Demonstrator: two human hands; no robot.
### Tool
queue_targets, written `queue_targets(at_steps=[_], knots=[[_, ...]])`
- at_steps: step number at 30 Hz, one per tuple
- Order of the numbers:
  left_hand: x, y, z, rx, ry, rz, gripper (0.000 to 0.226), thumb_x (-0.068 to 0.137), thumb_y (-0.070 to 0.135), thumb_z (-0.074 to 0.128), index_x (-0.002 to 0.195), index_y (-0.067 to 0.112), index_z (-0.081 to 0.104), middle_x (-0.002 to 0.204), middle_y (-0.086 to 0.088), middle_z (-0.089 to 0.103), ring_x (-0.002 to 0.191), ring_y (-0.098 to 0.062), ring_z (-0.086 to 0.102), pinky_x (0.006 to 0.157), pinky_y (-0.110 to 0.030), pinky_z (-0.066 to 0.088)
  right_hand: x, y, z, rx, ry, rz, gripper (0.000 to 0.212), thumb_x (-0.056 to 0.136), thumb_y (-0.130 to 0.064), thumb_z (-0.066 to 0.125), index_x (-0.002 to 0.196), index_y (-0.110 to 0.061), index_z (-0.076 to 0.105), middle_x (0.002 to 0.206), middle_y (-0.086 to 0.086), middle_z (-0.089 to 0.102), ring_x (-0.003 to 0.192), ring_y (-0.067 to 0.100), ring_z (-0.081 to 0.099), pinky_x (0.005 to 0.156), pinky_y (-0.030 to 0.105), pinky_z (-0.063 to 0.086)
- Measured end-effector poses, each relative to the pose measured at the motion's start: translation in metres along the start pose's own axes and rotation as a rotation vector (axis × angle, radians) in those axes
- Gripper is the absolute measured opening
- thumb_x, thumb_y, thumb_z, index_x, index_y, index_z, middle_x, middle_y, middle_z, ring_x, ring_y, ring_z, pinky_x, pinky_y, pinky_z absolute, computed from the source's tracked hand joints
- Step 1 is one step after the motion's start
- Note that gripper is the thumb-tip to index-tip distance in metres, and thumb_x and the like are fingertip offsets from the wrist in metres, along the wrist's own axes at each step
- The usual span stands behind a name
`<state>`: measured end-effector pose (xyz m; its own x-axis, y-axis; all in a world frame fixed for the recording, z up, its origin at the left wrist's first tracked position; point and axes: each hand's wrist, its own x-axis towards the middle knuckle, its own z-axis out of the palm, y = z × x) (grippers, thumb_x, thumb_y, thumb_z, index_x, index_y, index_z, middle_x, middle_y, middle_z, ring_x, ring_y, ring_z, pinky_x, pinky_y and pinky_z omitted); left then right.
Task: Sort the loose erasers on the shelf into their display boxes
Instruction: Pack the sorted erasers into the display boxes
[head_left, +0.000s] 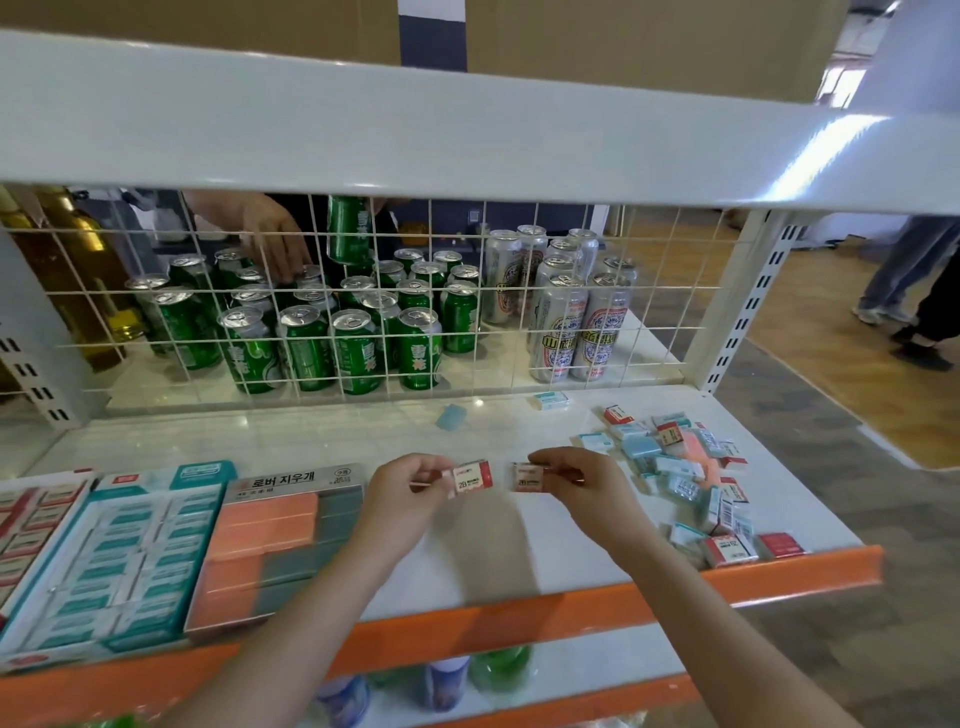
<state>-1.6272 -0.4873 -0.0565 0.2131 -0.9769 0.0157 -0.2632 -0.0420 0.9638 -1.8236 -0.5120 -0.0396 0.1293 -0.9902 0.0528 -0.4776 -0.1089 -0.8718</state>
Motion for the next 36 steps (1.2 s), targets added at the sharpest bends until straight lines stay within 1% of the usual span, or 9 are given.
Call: queue_targets(at_steps=[5, 10, 14, 17, 22, 26, 29, 32, 36], knots=[[-0.012, 0.000, -0.020, 0.065, -0.089, 0.032, 0.023, 0.085, 0.000, 0.061, 0.083, 0.023, 0.066, 0.078, 0.004, 0.063, 0.073, -0.005, 0.057, 0.063, -0.006, 0.043, -0.013, -0.011, 0.011, 0.075, -0.038, 0.015, 0.028, 0.086, 0.006, 0.051, 0.105, -0.007, 0.068, 0.092, 0.000, 0.066, 0.082, 0.007, 0.062, 0.067, 0.003, 0.045], [-0.019, -0.007, -0.033, 0.099, -0.098, 0.024, 0.032, 0.084, 0.002, 0.063, 0.077, 0.034, 0.062, 0.080, 0.005, 0.064, 0.078, -0.011, 0.060, 0.079, -0.026, 0.048, -0.023, -0.016, 0.027, 0.123, -0.033, 0.046, 0.026, 0.086, 0.006, 0.051, 0.102, -0.005, 0.068, 0.090, 0.004, 0.067, 0.078, 0.008, 0.062, 0.064, 0.002, 0.044], [-0.024, -0.010, -0.045, 0.080, -0.099, 0.016, 0.029, 0.085, 0.003, 0.062, 0.080, 0.032, 0.064, 0.085, 0.002, 0.064, 0.081, -0.014, 0.060, 0.079, -0.023, 0.047, -0.027, -0.021, 0.037, 0.121, -0.048, 0.040, 0.025, 0.086, 0.006, 0.051, 0.102, -0.004, 0.068, 0.089, 0.005, 0.067, 0.074, 0.001, 0.060, 0.063, 0.001, 0.043], [-0.026, -0.010, -0.057, 0.100, -0.095, 0.026, 0.025, 0.086, 0.004, 0.062, 0.084, 0.029, 0.064, 0.089, 0.004, 0.065, 0.086, -0.010, 0.060, 0.080, -0.019, 0.047, -0.028, -0.027, 0.047, 0.108, -0.052, 0.025, 0.025, 0.086, 0.006, 0.052, 0.101, -0.005, 0.069, 0.091, 0.005, 0.067, 0.076, 0.004, 0.060, 0.064, 0.002, 0.044], [-0.030, -0.011, -0.082, 0.152, -0.064, 0.035, 0.022, 0.087, 0.007, 0.060, 0.090, 0.029, 0.063, 0.092, 0.015, 0.061, 0.090, -0.004, 0.058, 0.079, -0.016, 0.046, -0.026, -0.042, 0.068, 0.114, -0.077, 0.010, 0.026, 0.085, 0.007, 0.052, 0.101, -0.005, 0.069, 0.089, 0.003, 0.066, 0.077, 0.004, 0.061, 0.065, 0.003, 0.045], [-0.033, -0.017, -0.106, 0.225, -0.020, 0.042, 0.022, 0.088, 0.009, 0.059, 0.103, 0.024, 0.064, 0.099, 0.012, 0.060, 0.092, -0.002, 0.056, 0.073, -0.010, 0.043, -0.024, -0.054, 0.089, 0.119, -0.109, -0.006, 0.025, 0.086, 0.006, 0.052, 0.101, -0.007, 0.069, 0.091, 0.002, 0.066, 0.078, 0.002, 0.061, 0.067, 0.002, 0.045], [-0.037, -0.023, -0.125, 0.241, 0.022, 0.041, 0.024, 0.087, 0.008, 0.060, 0.095, 0.030, 0.063, 0.101, 0.009, 0.062, 0.093, -0.005, 0.059, 0.082, -0.016, 0.048, -0.023, -0.064, 0.107, 0.125, -0.139, -0.008, 0.026, 0.086, 0.006, 0.052, 0.101, -0.007, 0.069, 0.091, 0.002, 0.066, 0.080, 0.003, 0.061, 0.066, 0.003, 0.046], [-0.042, -0.028, -0.145, 0.277, 0.053, 0.052, 0.026, 0.088, 0.007, 0.059, 0.089, 0.033, 0.059, 0.104, 0.010, 0.060, 0.097, -0.007, 0.058, 0.079, -0.012, 0.044, -0.023, -0.075, 0.126, 0.126, -0.172, -0.019, 0.025, 0.086, 0.005, 0.052, 0.098, -0.009, 0.069, 0.089, 0.000, 0.066, 0.080, 0.008, 0.061, 0.067, 0.008, 0.046], [-0.049, -0.035, -0.171, 0.293, 0.132, 0.029, 0.030, 0.088, 0.007, 0.059, 0.085, 0.037, 0.056, 0.108, 0.009, 0.061, 0.099, -0.007, 0.057, 0.083, -0.015, 0.041, -0.022, -0.089, 0.149, 0.130, -0.211, -0.041, 0.025, 0.086, 0.006, 0.052, 0.095, -0.010, 0.069, 0.084, -0.006, 0.064, 0.078, 0.005, 0.059, 0.071, 0.012, 0.045]])
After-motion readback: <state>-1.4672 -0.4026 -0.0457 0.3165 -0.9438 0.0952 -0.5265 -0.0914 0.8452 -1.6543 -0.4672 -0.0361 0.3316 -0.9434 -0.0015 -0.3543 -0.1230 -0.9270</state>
